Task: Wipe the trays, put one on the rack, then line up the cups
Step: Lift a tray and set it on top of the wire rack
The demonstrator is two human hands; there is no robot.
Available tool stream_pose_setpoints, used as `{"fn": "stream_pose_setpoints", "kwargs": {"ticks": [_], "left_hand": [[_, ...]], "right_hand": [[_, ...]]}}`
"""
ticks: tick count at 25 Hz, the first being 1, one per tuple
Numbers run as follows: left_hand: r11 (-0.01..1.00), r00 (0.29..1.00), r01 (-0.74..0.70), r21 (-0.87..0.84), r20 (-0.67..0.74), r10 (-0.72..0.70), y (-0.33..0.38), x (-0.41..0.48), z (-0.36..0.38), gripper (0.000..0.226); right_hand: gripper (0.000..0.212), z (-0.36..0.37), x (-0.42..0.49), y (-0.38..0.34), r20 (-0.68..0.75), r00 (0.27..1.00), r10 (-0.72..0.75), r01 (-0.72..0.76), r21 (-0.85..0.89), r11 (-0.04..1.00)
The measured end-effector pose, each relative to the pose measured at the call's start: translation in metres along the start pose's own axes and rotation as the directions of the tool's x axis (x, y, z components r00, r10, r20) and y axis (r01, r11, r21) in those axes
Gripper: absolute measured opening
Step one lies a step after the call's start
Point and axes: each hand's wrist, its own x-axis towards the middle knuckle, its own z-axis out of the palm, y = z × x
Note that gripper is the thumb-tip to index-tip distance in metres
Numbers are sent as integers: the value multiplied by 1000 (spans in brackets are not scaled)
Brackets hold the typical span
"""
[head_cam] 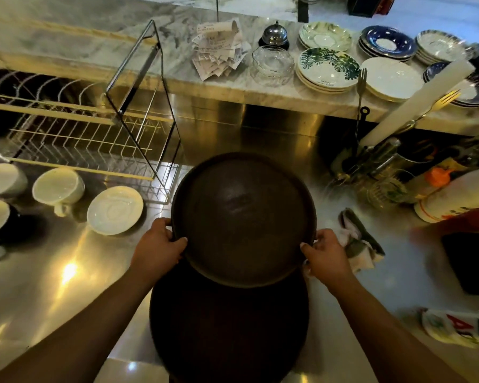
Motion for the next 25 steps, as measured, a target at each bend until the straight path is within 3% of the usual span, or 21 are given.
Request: {"fn": "stream_pose_setpoints", "kwargs": {"ticks": [12, 25], "left_hand": [[991, 992, -80, 109, 105, 69, -55, -89, -32, 49], [990, 999, -18, 138, 50, 11, -85, -153, -15, 46]], "right_hand": [[20, 27, -124, 51, -37, 998, 57, -59, -48, 997], [18, 27, -160, 98, 35, 999, -13, 16, -93, 996]]}}
